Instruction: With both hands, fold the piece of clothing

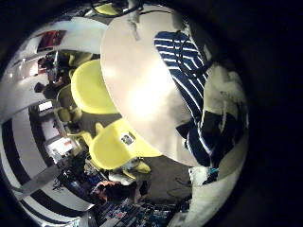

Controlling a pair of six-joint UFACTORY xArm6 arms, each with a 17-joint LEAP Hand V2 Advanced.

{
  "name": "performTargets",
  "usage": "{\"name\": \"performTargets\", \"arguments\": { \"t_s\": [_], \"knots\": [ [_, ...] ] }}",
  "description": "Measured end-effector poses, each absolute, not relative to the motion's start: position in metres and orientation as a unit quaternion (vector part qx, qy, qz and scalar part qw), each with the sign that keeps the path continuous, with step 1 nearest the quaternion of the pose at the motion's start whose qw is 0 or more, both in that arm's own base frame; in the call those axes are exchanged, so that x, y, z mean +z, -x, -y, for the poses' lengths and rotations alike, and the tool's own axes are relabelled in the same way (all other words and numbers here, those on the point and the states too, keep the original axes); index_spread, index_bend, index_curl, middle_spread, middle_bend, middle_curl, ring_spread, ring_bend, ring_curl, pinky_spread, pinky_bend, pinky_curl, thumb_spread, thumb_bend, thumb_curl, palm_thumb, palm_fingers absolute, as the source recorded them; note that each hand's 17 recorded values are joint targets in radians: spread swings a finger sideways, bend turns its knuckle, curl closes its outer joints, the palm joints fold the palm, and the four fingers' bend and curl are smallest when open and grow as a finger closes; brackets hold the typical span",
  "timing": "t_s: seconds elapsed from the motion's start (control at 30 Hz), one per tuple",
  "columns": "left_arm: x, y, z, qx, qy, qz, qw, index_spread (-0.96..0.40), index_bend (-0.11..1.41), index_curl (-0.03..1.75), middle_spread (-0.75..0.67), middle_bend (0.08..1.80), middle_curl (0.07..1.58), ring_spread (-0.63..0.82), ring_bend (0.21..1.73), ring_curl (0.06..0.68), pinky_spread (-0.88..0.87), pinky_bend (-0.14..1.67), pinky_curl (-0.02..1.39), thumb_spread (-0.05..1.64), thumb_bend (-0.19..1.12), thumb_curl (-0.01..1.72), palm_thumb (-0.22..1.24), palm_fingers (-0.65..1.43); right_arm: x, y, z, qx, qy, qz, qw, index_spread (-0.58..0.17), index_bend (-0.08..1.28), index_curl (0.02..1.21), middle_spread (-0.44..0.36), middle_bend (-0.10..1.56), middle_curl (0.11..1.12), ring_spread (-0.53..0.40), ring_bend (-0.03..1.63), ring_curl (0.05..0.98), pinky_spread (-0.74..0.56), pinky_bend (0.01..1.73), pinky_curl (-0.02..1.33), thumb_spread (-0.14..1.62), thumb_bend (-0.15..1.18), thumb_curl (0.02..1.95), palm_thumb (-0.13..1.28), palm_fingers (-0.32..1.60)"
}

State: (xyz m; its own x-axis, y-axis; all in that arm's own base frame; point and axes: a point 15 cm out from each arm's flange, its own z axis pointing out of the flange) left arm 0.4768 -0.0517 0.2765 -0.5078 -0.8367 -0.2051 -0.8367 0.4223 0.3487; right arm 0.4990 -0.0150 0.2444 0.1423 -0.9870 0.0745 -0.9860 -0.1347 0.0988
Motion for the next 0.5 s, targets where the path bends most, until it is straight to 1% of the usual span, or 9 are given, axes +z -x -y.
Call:
{"name": "performTargets", "arguments": {
  "t_s": [0.13,0.23,0.27,0.3,0.33,0.37,0.43,0.47,0.5],
  "knots": [
    [0.259,-0.506,0.054,0.208,0.502,-0.840,0.001,-0.34,0.18,1.59,-0.46,0.61,1.55,-0.43,1.51,0.521,-0.56,1.36,0.65,1.25,-0.02,0.60,0.80,0.76,0.225,-0.537,0.014,-0.004,-0.752,0.656,0.063,-0.361,1.02,1.04,-0.209,1.26,1.00,-0.270,1.40,0.874,-0.22,1.26,1.10,1.23,-0.02,0.70,0.95,0.80],
    [0.250,-0.520,0.053,0.210,0.515,-0.831,0.003,-0.33,0.19,1.57,-0.46,0.65,1.51,-0.44,1.42,0.506,-0.56,1.28,0.64,1.22,-0.04,0.56,0.71,0.68,0.216,-0.557,0.014,-0.002,-0.751,0.658,0.059,-0.370,0.92,1.01,-0.214,1.22,0.97,-0.271,1.40,0.854,-0.24,1.22,1.07,1.26,-0.03,0.65,0.86,0.75],
    [0.247,-0.524,0.051,0.210,0.520,-0.828,0.003,-0.33,0.19,1.55,-0.46,0.67,1.49,-0.45,1.35,0.486,-0.57,1.23,0.63,1.21,-0.05,0.55,0.66,0.61,0.216,-0.565,0.015,0.001,-0.750,0.659,0.055,-0.372,0.80,0.98,-0.223,1.16,0.94,-0.272,1.41,0.840,-0.27,1.21,1.05,1.27,-0.04,0.63,0.83,0.66],
    [0.243,-0.526,0.049,0.211,0.524,-0.825,0.003,-0.33,0.17,1.52,-0.46,0.65,1.46,-0.45,1.31,0.484,-0.56,1.20,0.63,1.19,-0.05,0.53,0.62,0.51,0.216,-0.574,0.019,0.005,-0.747,0.663,0.048,-0.369,0.60,0.94,-0.234,1.10,0.91,-0.274,1.43,0.829,-0.30,1.21,1.02,1.28,-0.04,0.61,0.78,0.48],
    [0.243,-0.528,0.047,0.208,0.527,-0.824,0.005,-0.33,0.15,1.48,-0.46,0.62,1.42,-0.44,1.26,0.475,-0.55,1.16,0.63,1.18,-0.06,0.51,0.57,0.37,0.218,-0.582,0.023,0.011,-0.745,0.666,0.042,-0.370,0.57,0.93,-0.237,1.10,0.91,-0.275,1.43,0.824,-0.31,1.21,1.02,1.28,-0.03,0.60,0.78,0.49],
    [0.242,-0.531,0.045,0.204,0.530,-0.823,0.007,-0.33,0.16,1.47,-0.46,0.61,1.41,-0.44,1.26,0.479,-0.55,1.15,0.64,1.18,-0.06,0.51,0.56,0.37,0.222,-0.588,0.030,0.018,-0.742,0.669,0.035,-0.389,0.42,0.86,-0.251,0.97,0.86,-0.279,1.42,0.795,-0.35,1.20,0.98,1.29,-0.04,0.58,0.73,0.32],
    [0.243,-0.535,0.036,0.196,0.540,-0.819,0.008,-0.32,0.13,1.34,-0.41,0.36,1.29,-0.38,1.22,0.460,-0.51,1.11,0.63,1.16,-0.07,0.45,0.42,0.11,0.231,-0.592,0.041,0.027,-0.737,0.675,0.025,-0.414,0.32,0.77,-0.268,0.85,0.80,-0.281,1.38,0.753,-0.36,1.15,0.93,1.30,-0.03,0.55,0.70,0.20],
    [0.245,-0.537,0.031,0.191,0.545,-0.816,0.009,-0.31,0.13,1.31,-0.39,0.31,1.26,-0.36,1.22,0.454,-0.49,1.10,0.63,1.16,-0.07,0.44,0.40,0.08,0.237,-0.594,0.049,0.033,-0.732,0.680,0.020,-0.418,0.32,0.76,-0.268,0.83,0.78,-0.278,1.34,0.738,-0.34,1.12,0.93,1.30,-0.03,0.54,0.69,0.16],
    [0.248,-0.540,0.029,0.181,0.551,-0.815,0.011,-0.30,0.13,1.23,-0.34,0.22,1.19,-0.30,1.19,0.440,-0.44,1.07,0.61,1.14,-0.06,0.42,0.34,0.01,0.246,-0.593,0.059,0.039,-0.726,0.686,0.014,-0.427,0.33,0.74,-0.266,0.77,0.76,-0.266,1.29,0.725,-0.30,1.06,0.92,1.31,-0.03,0.53,0.67,0.06]
  ]
}}
